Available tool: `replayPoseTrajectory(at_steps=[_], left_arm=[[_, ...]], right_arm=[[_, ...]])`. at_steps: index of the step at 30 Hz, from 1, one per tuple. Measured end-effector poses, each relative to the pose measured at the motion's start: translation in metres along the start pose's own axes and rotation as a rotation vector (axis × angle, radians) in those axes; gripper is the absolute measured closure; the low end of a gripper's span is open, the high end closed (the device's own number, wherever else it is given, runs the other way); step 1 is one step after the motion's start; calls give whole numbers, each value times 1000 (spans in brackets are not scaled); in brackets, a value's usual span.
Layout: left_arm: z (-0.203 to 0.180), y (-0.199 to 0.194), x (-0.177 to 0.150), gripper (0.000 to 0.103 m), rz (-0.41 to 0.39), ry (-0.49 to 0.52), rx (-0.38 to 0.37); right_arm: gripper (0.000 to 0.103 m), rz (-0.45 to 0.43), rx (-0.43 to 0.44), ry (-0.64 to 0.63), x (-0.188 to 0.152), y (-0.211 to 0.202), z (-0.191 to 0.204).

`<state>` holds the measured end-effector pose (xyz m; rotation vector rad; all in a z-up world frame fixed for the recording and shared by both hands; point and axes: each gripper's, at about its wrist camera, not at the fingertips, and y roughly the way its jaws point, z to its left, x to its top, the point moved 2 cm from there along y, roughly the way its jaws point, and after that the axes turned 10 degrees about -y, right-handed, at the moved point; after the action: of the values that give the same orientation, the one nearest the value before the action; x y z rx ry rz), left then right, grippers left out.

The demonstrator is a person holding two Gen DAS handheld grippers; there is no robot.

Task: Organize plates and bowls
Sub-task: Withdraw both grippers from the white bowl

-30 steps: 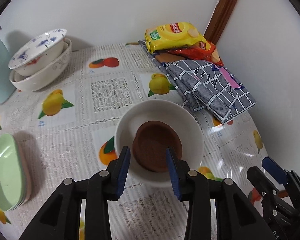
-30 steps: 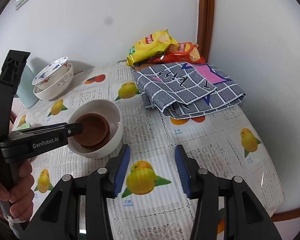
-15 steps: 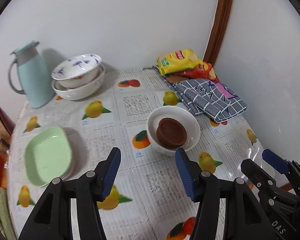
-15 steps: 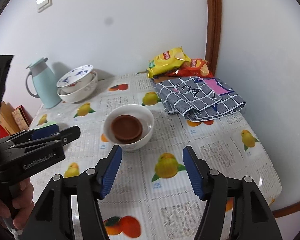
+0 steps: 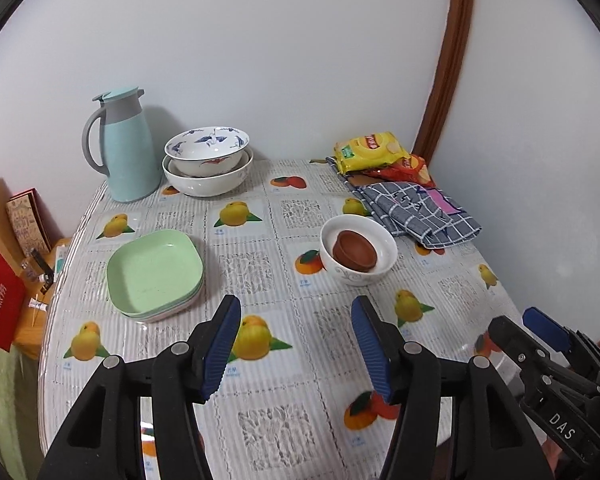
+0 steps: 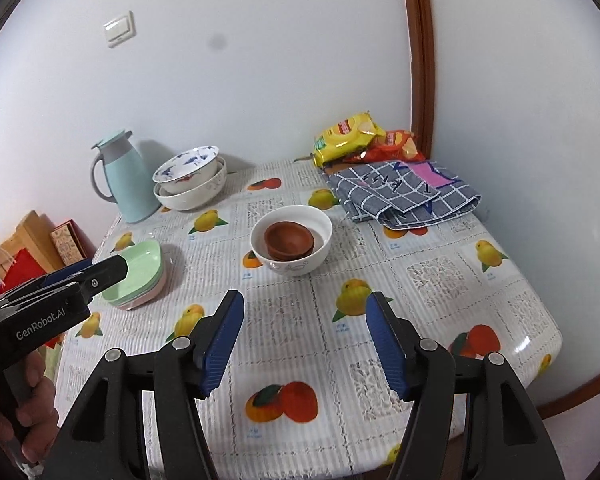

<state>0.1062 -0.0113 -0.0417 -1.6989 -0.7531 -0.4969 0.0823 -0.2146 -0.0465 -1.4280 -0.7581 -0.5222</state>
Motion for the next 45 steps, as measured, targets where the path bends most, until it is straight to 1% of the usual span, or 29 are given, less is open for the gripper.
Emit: replayPoseTrajectory(at_steps=[4,7,11,18,24,30,34,39,42,45], left_arm=[[-3,-7,-8,48,-11,31,21],[-2,-11,-11,48,-6,22,14],[-2,-15,-12,47,-12,15,12],[-1,-17,-5,47,-23,13,16],[3,-15,4,47,-36,11,17],[6,-7,8,47,-34,21,11],[10,0,11,47,-30,14,15],[13,10,16,47,-32,5,16],[16,17,19,47,-28,-12,22],[16,27,23,47,-7,-20,9]], right_arm=[[37,-17,14,6,-4,-9,3],[36,-18,51,22,-6,-12,5],[36,-8,64,32,-8,-11,6],[36,-26,-5,-35,-3,-17,15],[36,-37,-64,-43,7,-16,17],[36,-21,-54,-9,11,-6,11],[36,-21,-25,27,16,0,5],[36,-11,-55,24,20,12,-1],[36,-6,-51,44,23,20,-9],[36,-2,-43,66,26,29,-17]])
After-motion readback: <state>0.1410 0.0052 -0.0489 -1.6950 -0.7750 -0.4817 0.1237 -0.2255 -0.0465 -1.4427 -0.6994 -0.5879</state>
